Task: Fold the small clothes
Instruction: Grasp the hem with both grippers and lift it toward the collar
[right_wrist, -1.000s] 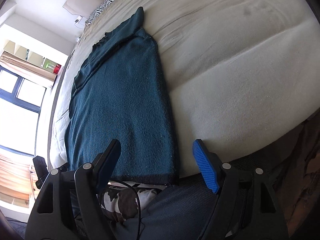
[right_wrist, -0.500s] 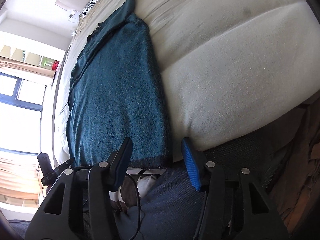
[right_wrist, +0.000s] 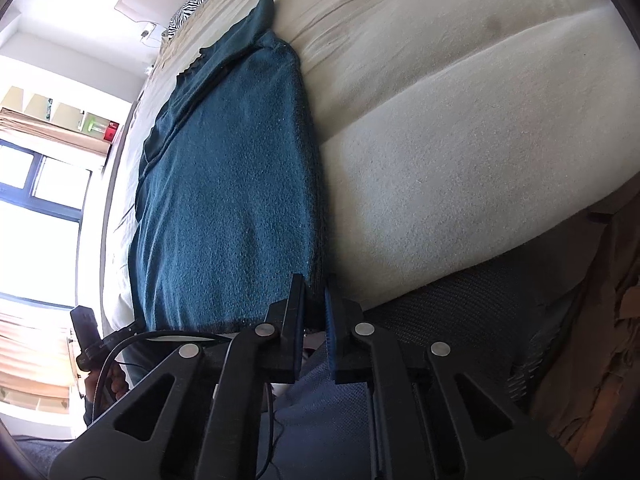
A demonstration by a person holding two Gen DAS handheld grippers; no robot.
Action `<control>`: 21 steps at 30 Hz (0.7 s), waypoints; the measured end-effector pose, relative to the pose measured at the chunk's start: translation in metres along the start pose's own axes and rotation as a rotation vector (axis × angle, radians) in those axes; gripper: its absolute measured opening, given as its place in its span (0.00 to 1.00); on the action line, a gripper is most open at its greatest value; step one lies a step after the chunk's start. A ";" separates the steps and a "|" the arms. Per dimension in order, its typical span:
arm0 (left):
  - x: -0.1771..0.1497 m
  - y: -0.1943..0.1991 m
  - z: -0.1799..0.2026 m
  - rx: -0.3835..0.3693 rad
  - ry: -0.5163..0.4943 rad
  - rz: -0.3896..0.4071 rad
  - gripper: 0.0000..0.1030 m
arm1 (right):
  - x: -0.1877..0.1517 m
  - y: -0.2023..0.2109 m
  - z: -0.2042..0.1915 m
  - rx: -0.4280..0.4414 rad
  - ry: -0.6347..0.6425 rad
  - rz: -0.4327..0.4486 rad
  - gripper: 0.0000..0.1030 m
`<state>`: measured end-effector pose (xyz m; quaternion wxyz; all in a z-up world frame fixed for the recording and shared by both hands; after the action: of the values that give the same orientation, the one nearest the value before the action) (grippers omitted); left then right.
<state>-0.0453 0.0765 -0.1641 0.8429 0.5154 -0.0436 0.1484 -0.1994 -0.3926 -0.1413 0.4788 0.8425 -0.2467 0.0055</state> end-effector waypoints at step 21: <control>0.041 0.049 0.047 0.113 -0.141 0.209 0.07 | 0.051 0.034 -0.065 0.139 0.074 0.183 0.06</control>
<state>-0.0173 0.0641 -0.0911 0.7874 0.5638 -0.1478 0.2008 -0.1537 -0.3748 -0.0661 0.4253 0.8470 -0.3037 0.0972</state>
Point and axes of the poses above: each gripper's, at about its wrist camera, not at the fingertips, and y roughly against the way its jaws point, z to its right, x to its top, the point moved 6 cm from there along -y, roughly the way its jaws point, and after that the axes turned 3 degrees about y, right-handed, at the moved point
